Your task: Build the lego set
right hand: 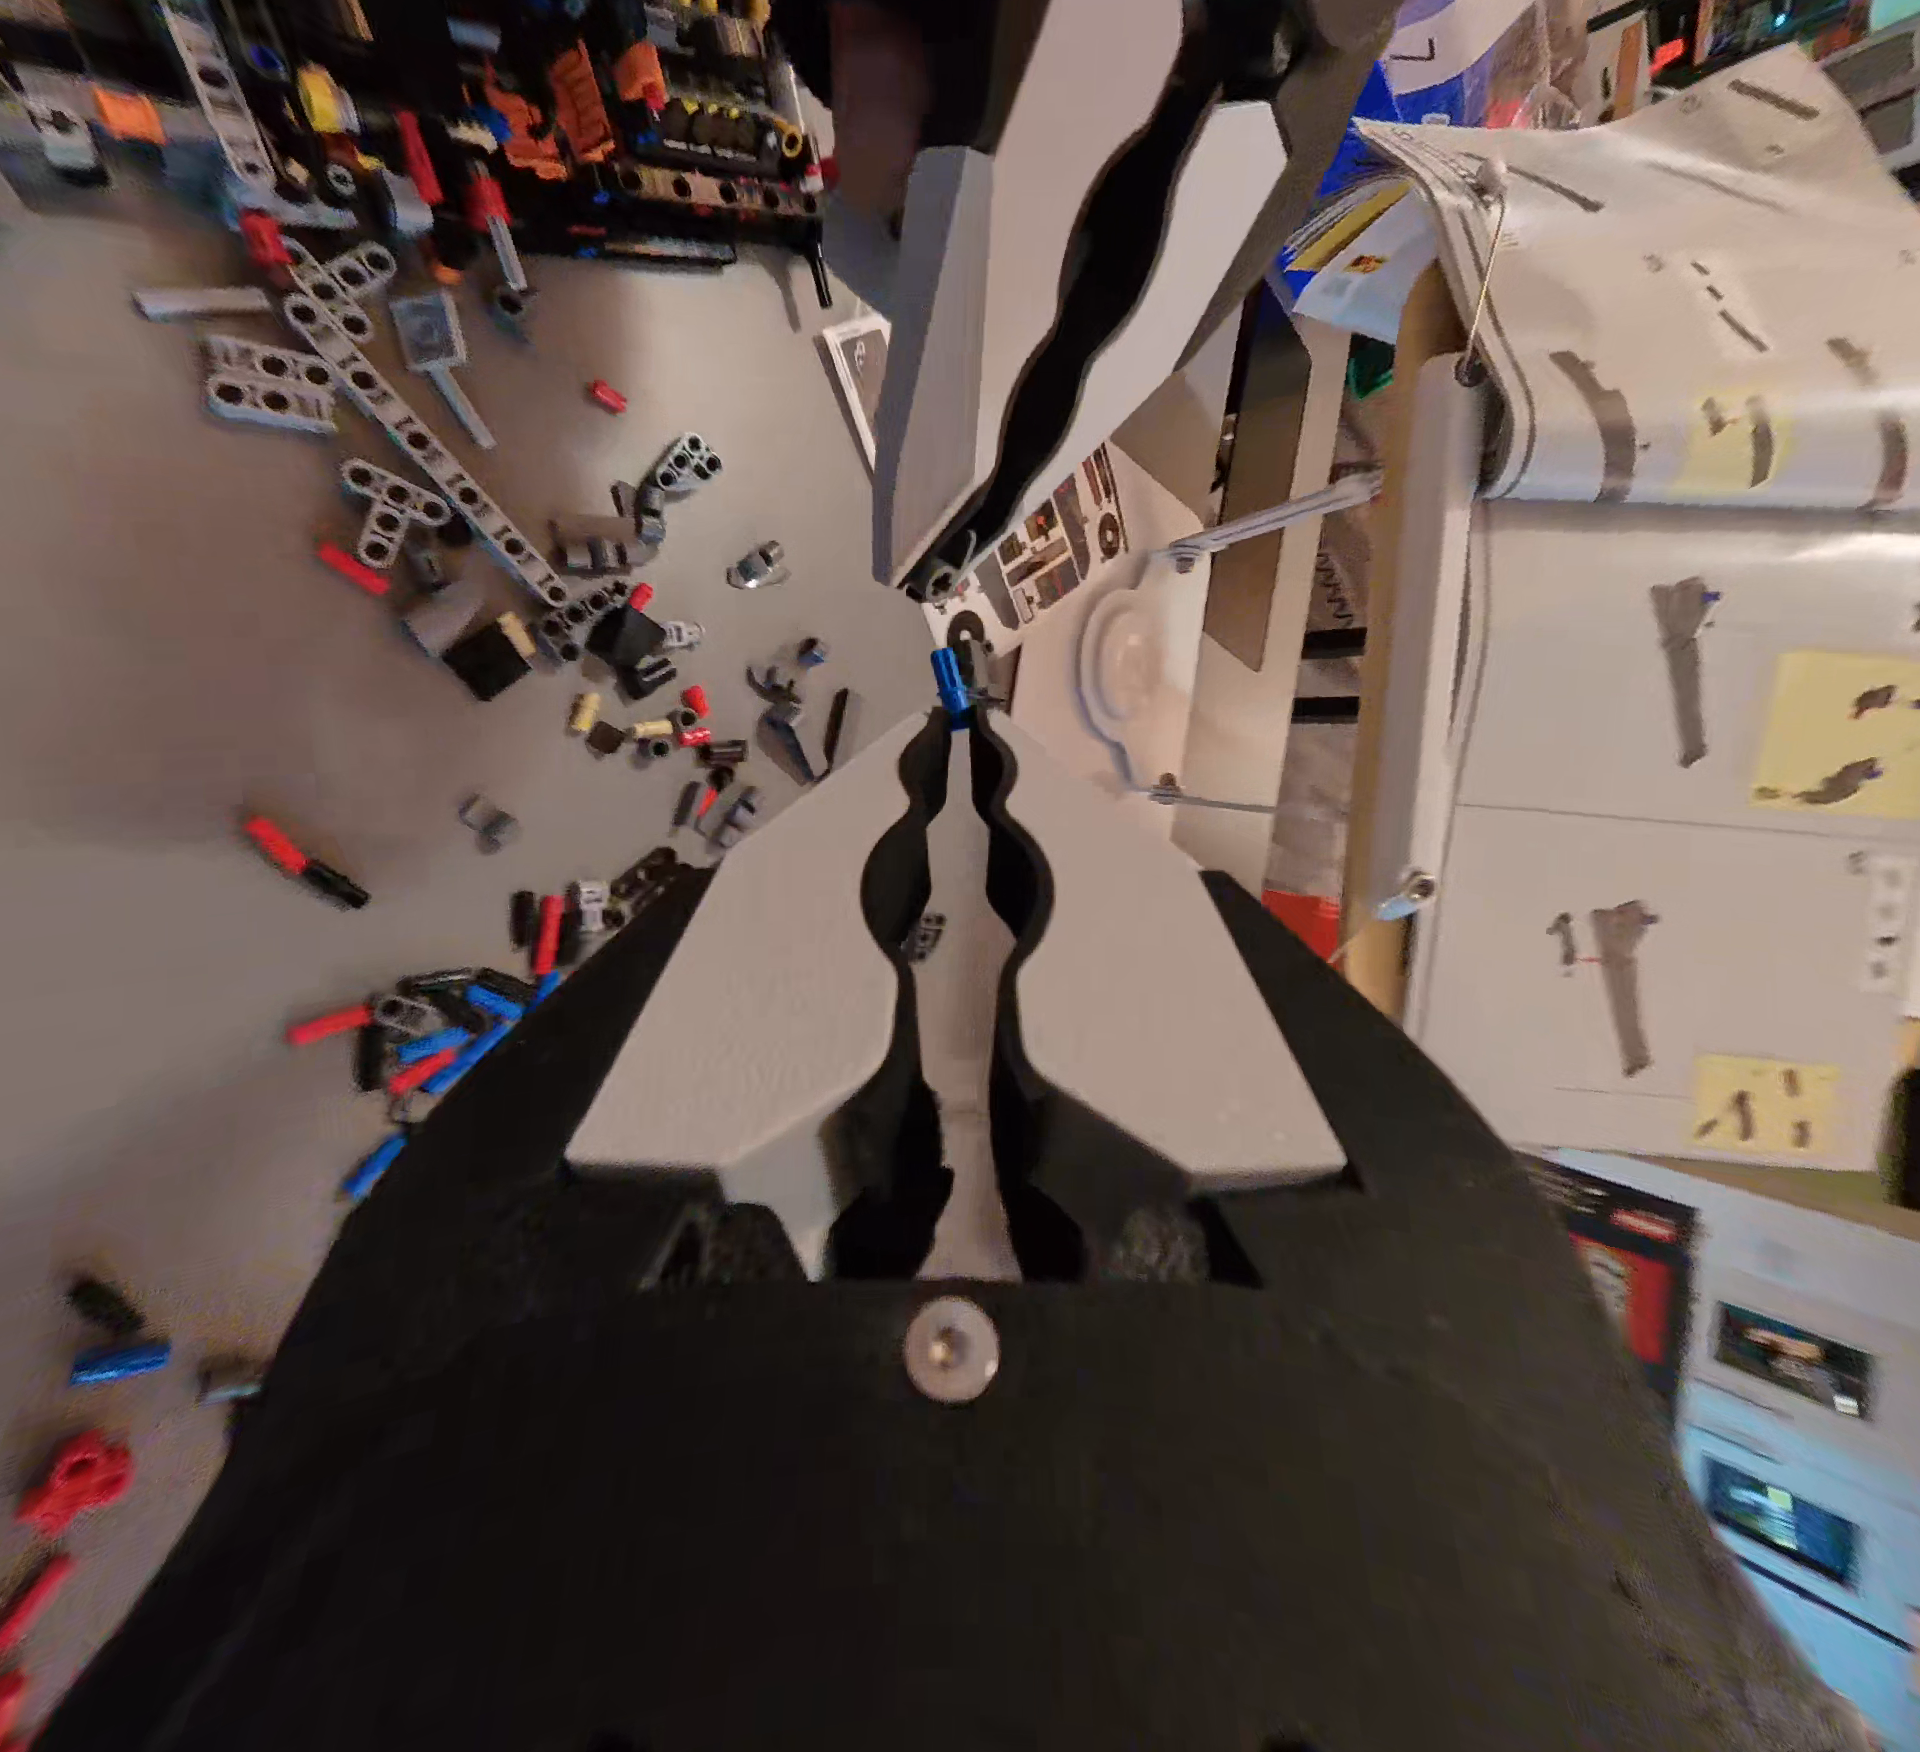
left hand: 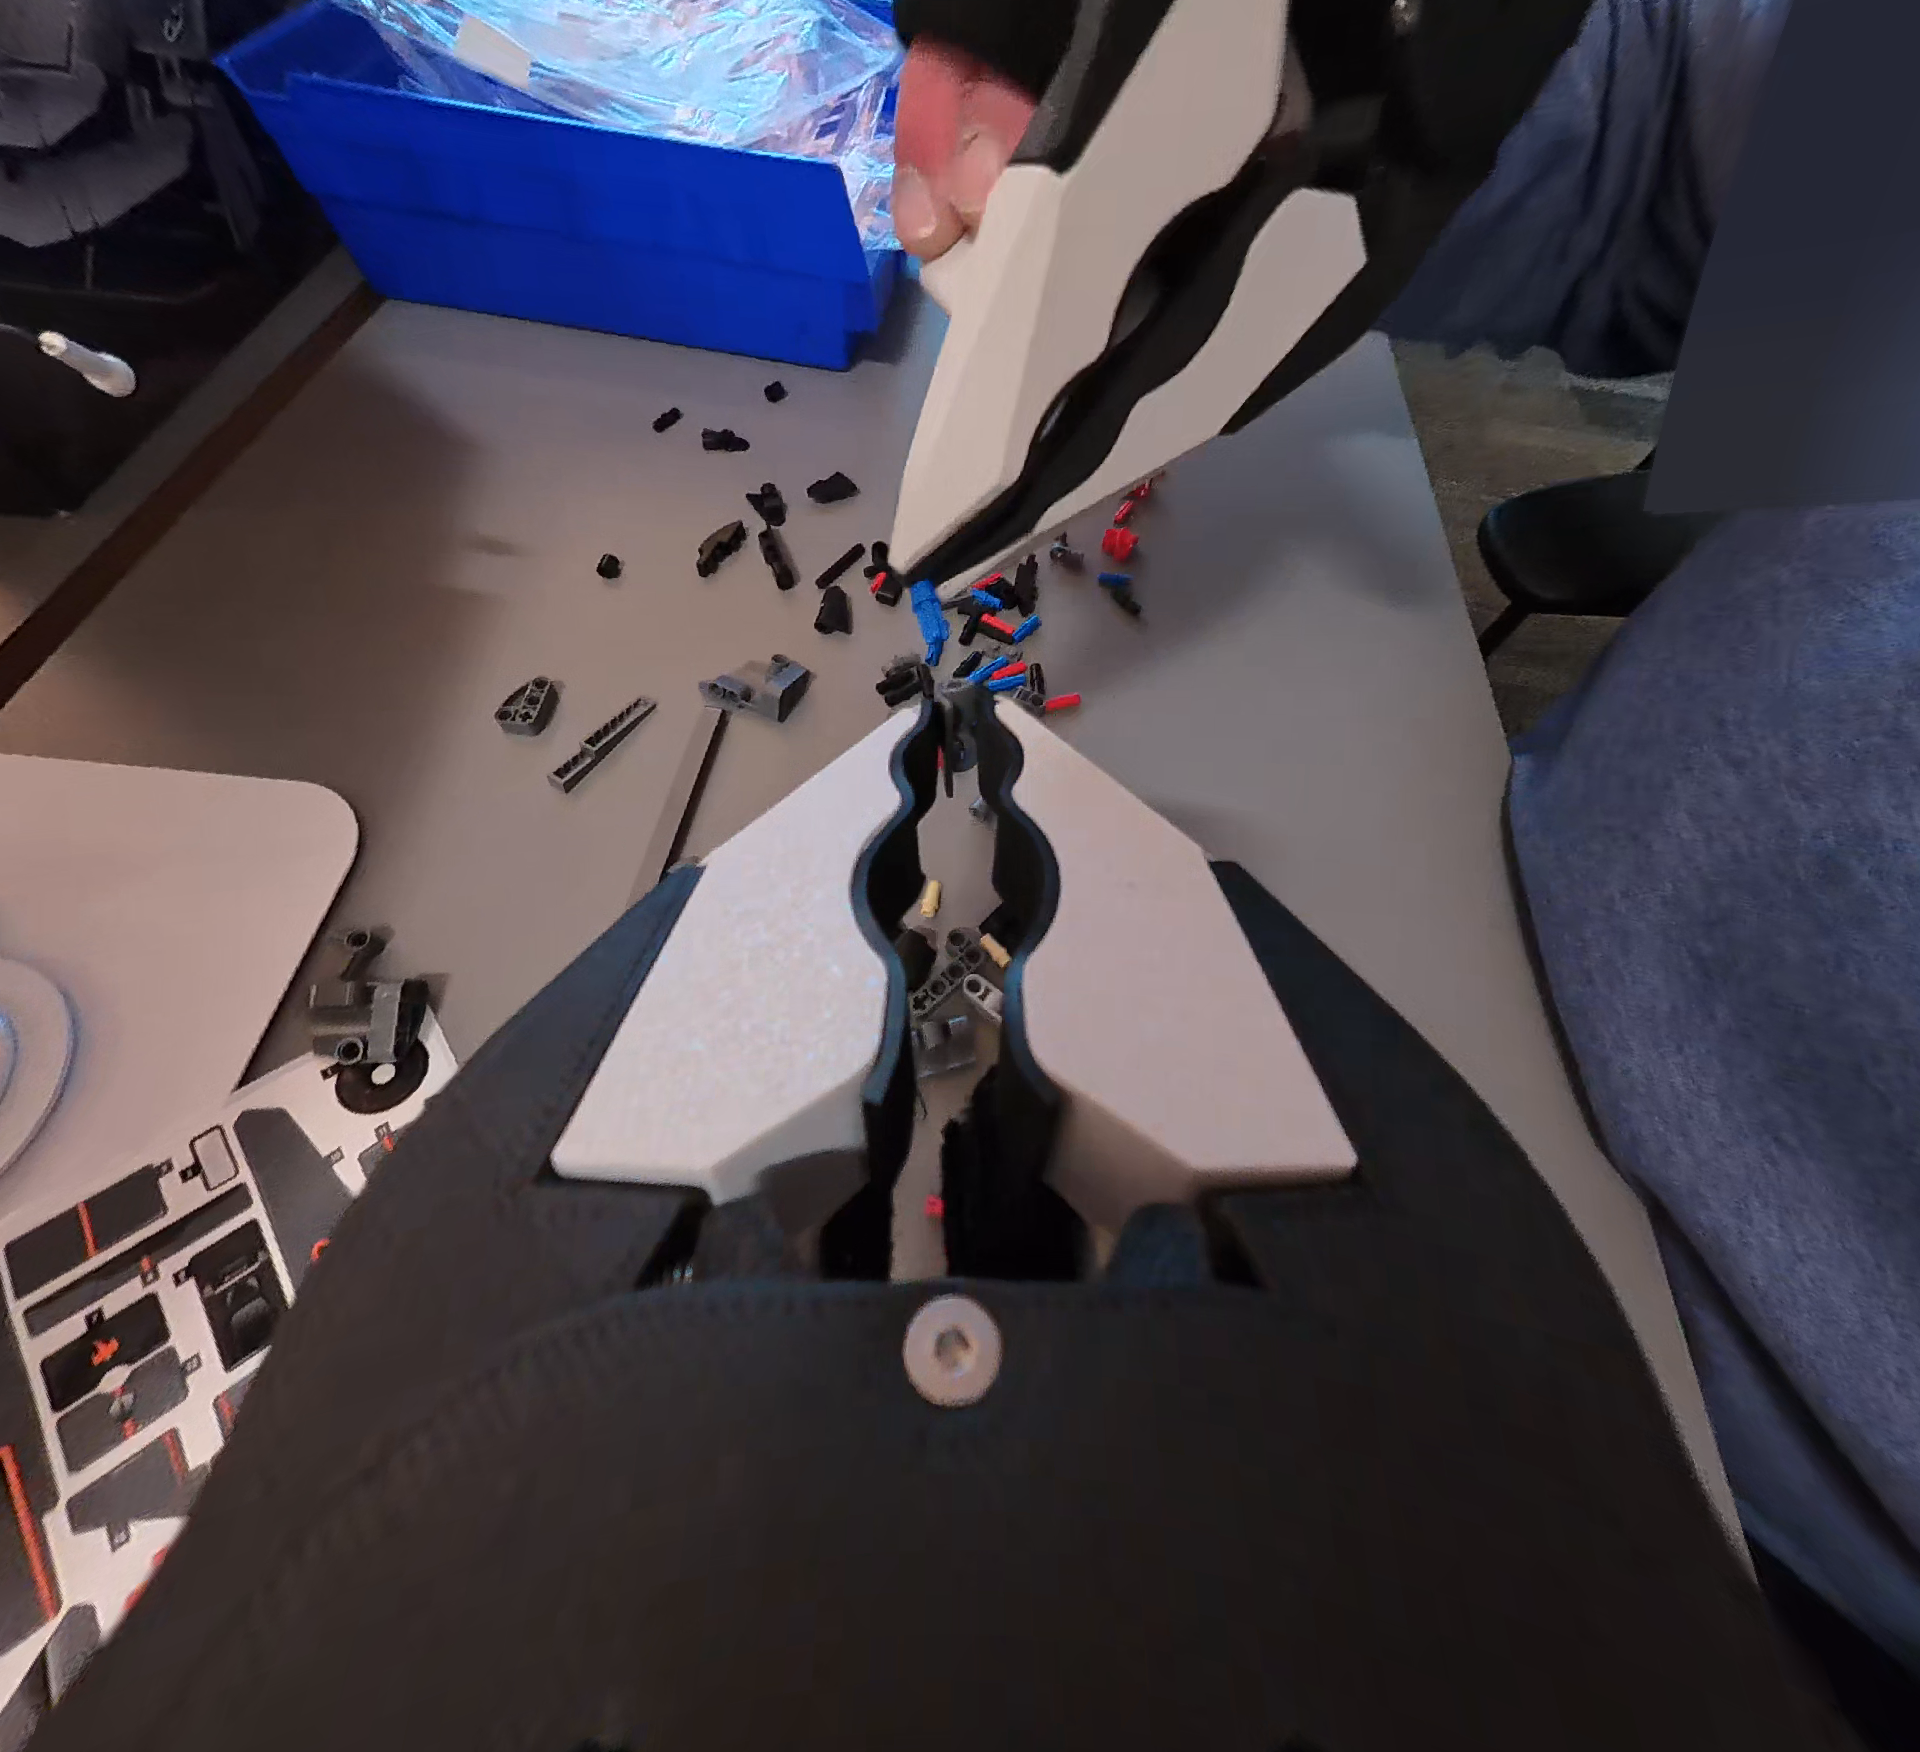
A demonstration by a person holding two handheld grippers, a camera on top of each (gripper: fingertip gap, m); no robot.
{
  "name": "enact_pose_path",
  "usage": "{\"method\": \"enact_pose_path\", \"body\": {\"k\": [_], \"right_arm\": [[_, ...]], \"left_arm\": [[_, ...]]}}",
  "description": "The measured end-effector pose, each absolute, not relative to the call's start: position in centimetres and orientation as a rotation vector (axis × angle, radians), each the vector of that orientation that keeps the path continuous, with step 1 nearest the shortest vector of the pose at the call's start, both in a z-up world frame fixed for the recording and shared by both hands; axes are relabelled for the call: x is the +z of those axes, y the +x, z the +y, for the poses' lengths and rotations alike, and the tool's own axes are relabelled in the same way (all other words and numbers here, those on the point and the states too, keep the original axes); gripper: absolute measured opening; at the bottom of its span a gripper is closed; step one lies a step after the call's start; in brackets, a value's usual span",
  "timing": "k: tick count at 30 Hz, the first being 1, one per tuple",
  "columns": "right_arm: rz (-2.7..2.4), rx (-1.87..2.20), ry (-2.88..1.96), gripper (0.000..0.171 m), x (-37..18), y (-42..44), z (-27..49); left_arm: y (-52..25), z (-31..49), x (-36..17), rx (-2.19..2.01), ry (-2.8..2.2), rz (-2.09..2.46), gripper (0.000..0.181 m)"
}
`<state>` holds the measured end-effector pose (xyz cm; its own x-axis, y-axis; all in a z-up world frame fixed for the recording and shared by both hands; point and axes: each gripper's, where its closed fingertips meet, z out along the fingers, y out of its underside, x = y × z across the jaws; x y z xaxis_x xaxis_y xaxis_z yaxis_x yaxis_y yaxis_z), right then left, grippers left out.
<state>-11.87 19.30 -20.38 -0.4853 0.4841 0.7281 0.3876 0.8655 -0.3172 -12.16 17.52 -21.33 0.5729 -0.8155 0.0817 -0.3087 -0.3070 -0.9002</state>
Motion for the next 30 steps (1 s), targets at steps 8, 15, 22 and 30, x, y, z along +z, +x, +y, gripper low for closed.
{"method": "enact_pose_path", "body": {"k": [8,15,22,30], "right_arm": [[-2.126,-0.013,-0.498,0.001,-19.89,-12.55,18.79],[-2.138,-0.117,-0.435,0.001,-20.31,-12.82,18.80],[-2.133,-0.234,-0.370,0.002,-20.49,-12.88,18.96],[-2.132,-0.361,-0.302,0.001,-20.60,-12.96,19.01]], "left_arm": [[-12.30,17.71,-21.48,-0.684,-1.896,0.887,0.005],[-12.20,17.86,-21.72,-0.676,-1.913,0.878,0.005],[-12.36,18.12,-21.86,-0.694,-1.934,0.844,0.005],[-12.55,18.31,-22.10,-0.639,-1.965,0.841,0.005]]}}
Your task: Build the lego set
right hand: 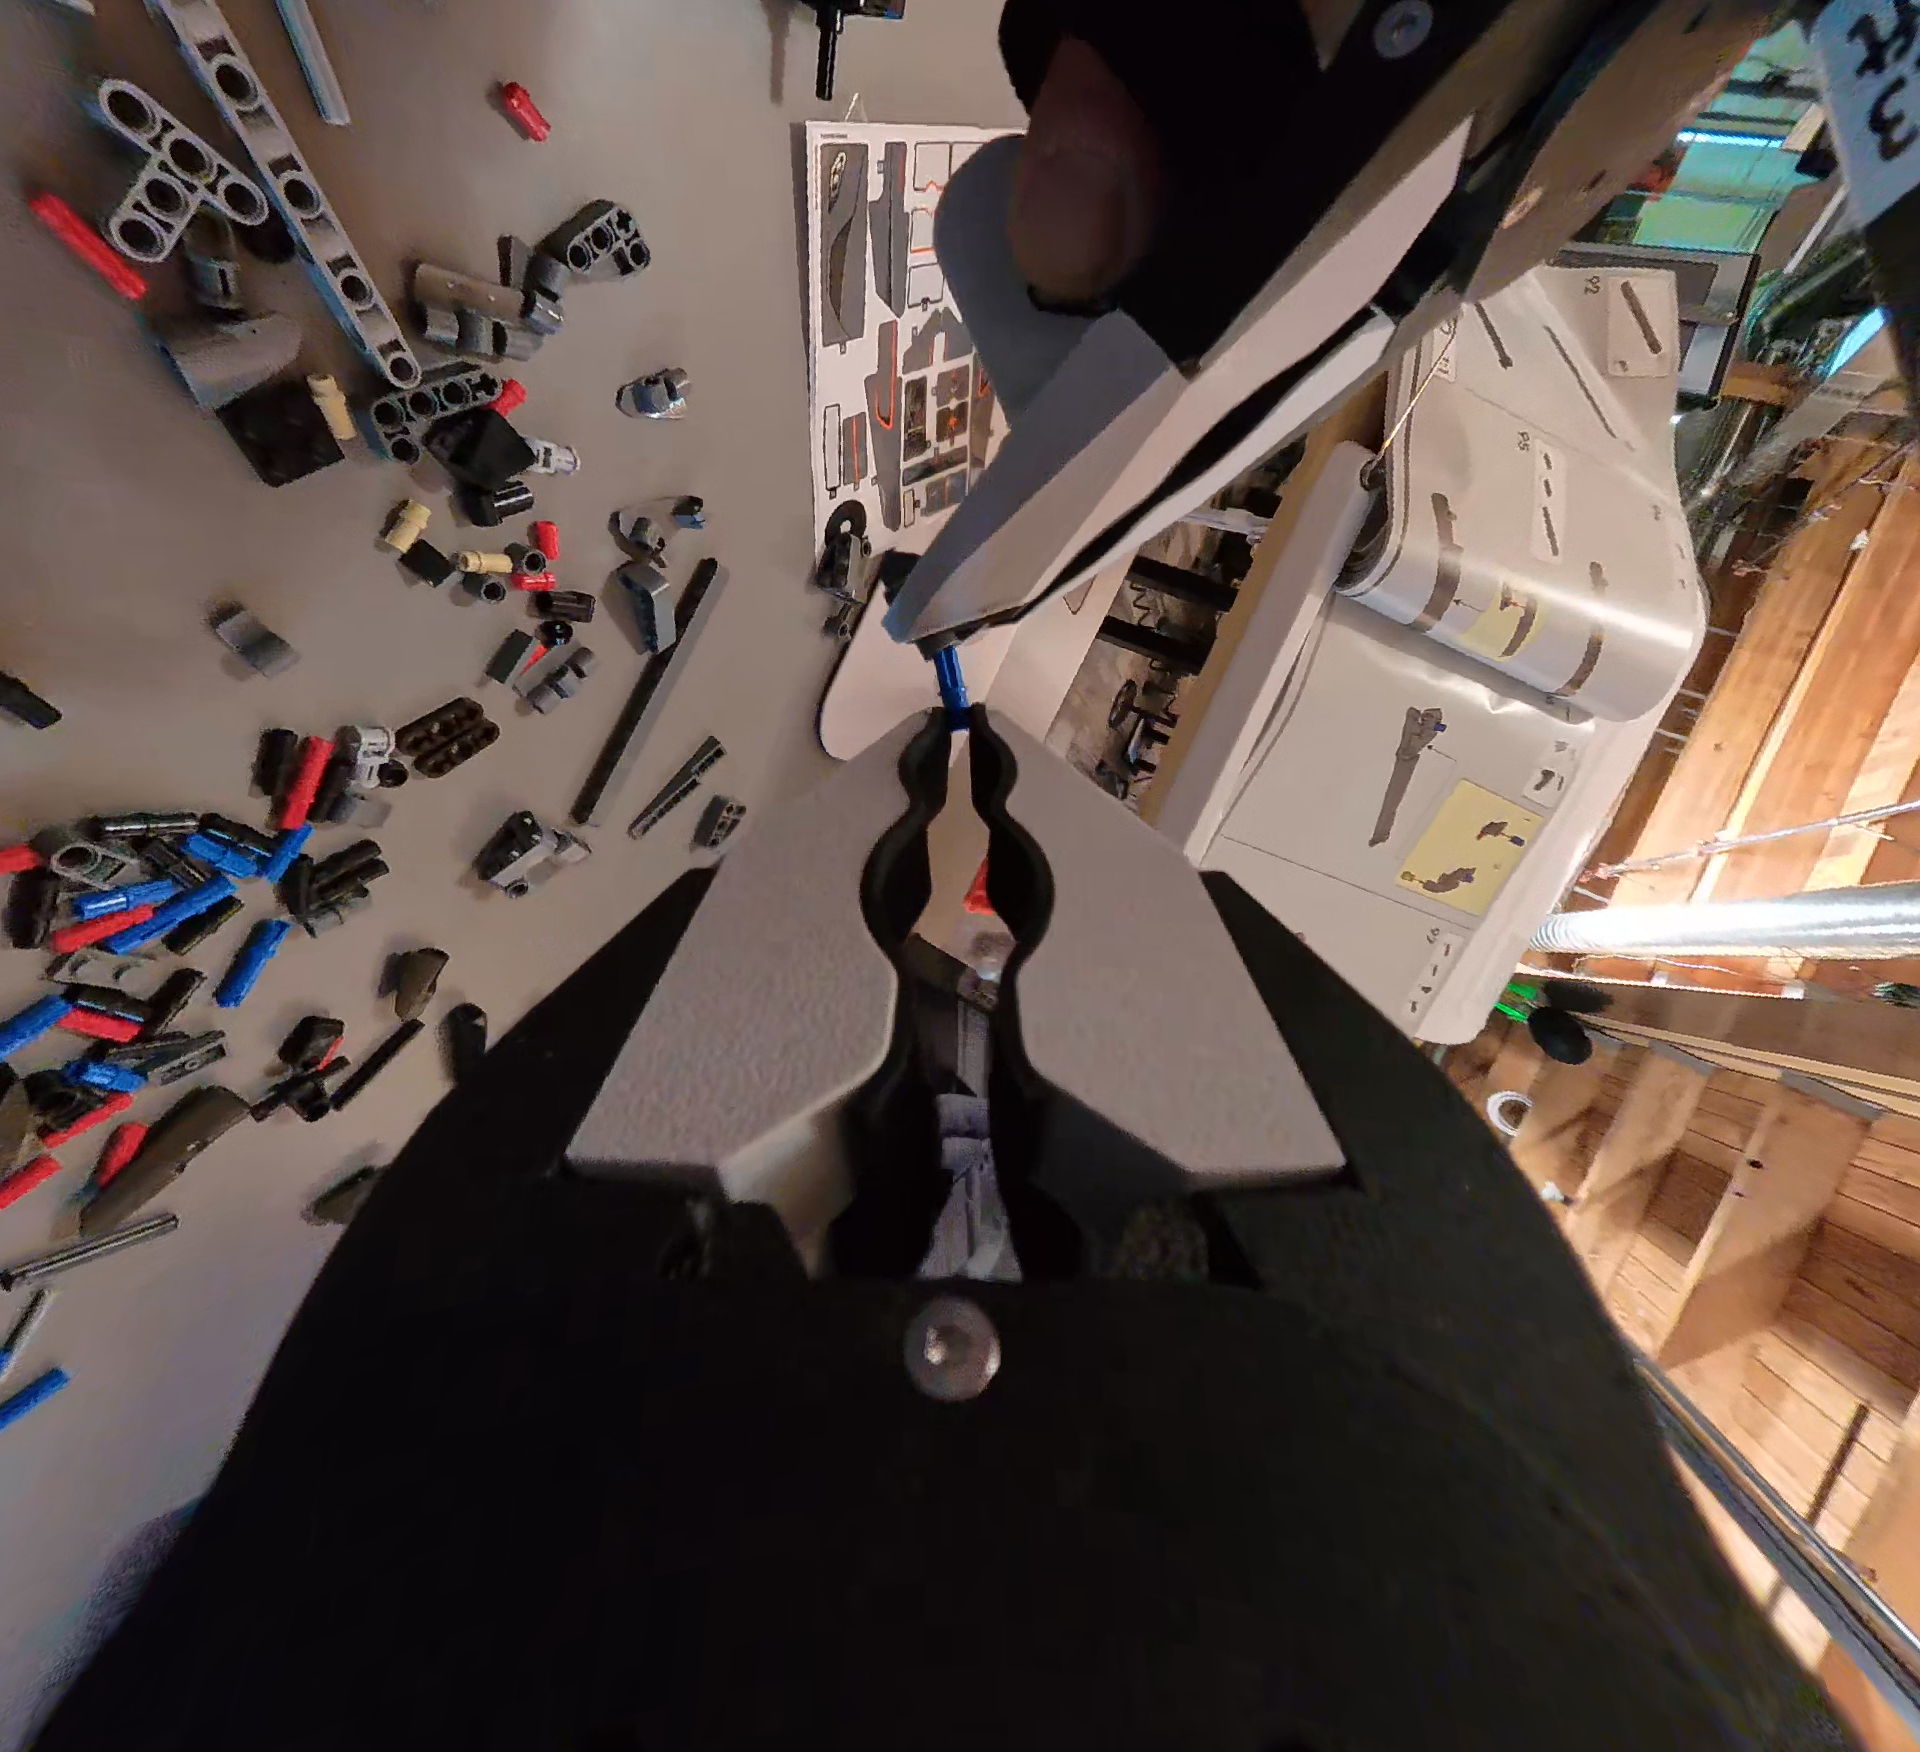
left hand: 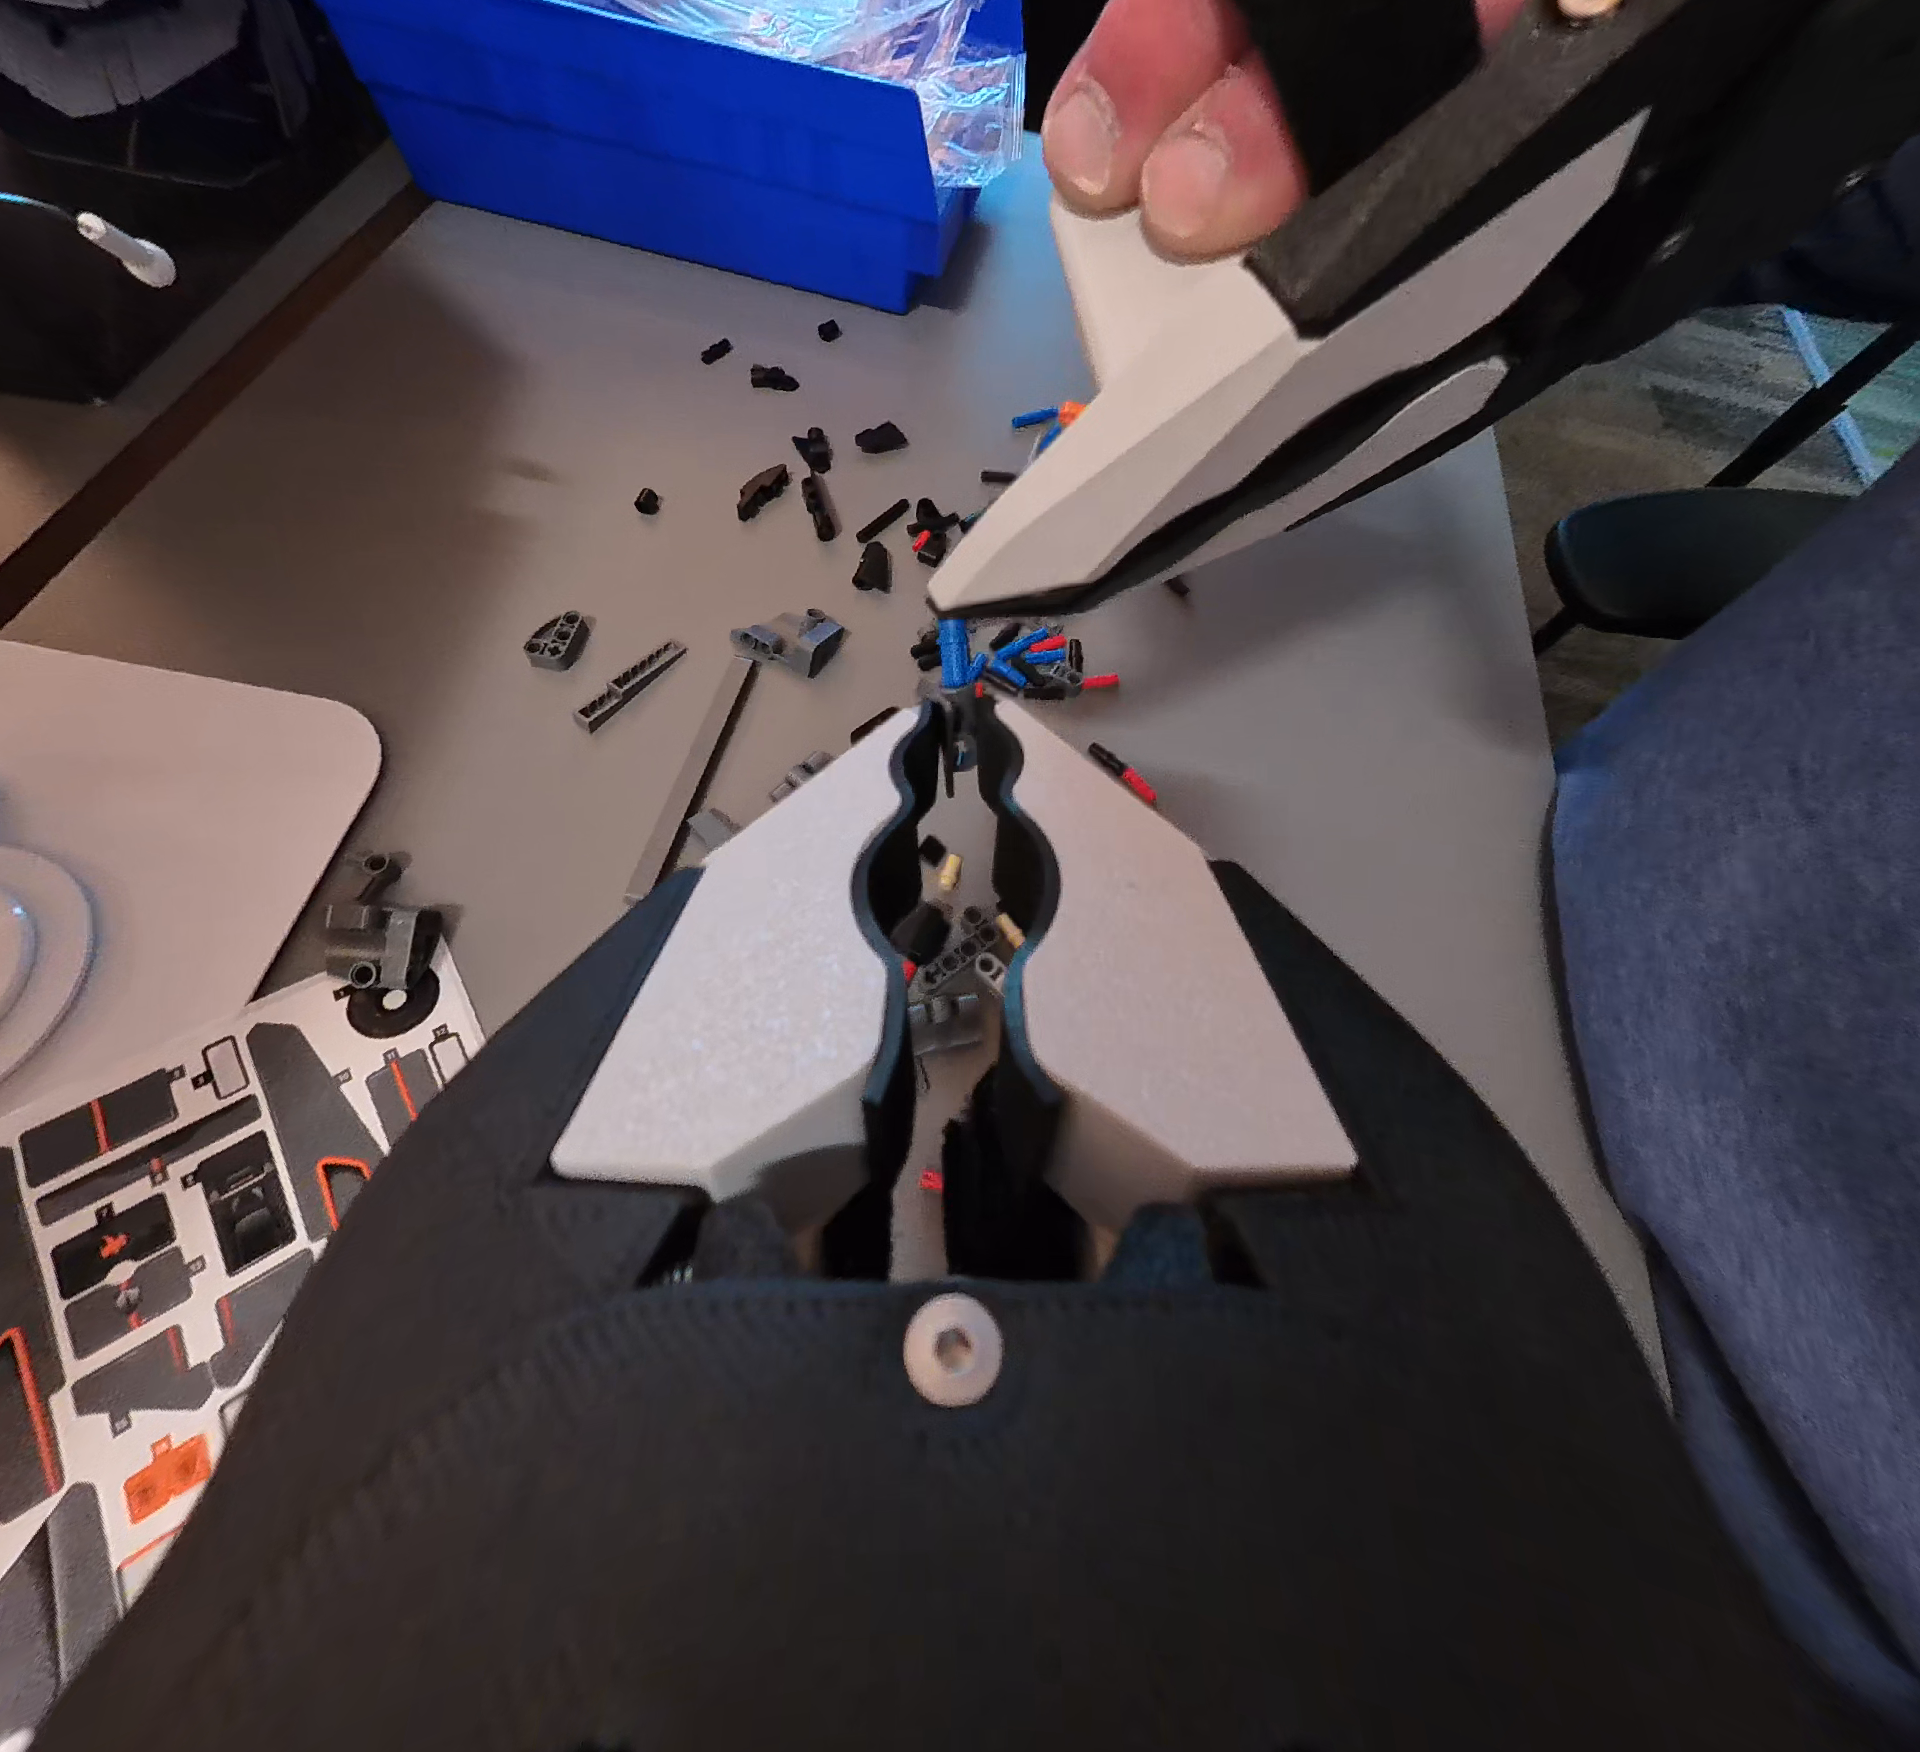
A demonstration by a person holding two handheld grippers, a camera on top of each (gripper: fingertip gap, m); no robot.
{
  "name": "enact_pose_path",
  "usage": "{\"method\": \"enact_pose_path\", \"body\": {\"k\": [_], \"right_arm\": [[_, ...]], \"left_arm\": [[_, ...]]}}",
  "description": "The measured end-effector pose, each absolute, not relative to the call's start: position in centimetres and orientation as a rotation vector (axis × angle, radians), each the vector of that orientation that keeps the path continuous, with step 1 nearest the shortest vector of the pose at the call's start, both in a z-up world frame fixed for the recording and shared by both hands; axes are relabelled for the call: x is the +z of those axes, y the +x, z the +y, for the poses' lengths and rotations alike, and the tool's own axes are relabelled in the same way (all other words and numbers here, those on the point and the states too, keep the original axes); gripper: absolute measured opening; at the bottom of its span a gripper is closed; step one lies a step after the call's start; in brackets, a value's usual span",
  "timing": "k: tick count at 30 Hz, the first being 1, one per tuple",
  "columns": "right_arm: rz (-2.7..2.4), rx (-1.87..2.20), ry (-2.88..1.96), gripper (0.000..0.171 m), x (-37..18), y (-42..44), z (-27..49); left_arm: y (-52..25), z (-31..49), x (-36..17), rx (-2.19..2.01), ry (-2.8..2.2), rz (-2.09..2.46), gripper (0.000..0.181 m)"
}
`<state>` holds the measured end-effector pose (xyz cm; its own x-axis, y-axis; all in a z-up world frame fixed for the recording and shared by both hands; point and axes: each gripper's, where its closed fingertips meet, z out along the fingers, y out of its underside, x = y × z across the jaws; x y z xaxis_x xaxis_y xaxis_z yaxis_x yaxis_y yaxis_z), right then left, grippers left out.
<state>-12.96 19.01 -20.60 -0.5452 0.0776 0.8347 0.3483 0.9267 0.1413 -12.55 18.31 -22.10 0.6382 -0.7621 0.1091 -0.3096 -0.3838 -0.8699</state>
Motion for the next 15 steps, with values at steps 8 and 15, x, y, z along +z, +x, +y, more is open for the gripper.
{"method": "enact_pose_path", "body": {"k": [8,15], "right_arm": [[-2.153,-0.423,-0.266,0.001,-20.82,-12.97,18.76],[-2.169,-0.432,-0.236,0.000,-20.83,-12.80,18.55]], "left_arm": [[-12.70,18.43,-22.50,-0.579,-1.995,0.849,0.004],[-12.62,18.24,-22.47,-0.562,-1.994,0.873,0.005]]}}
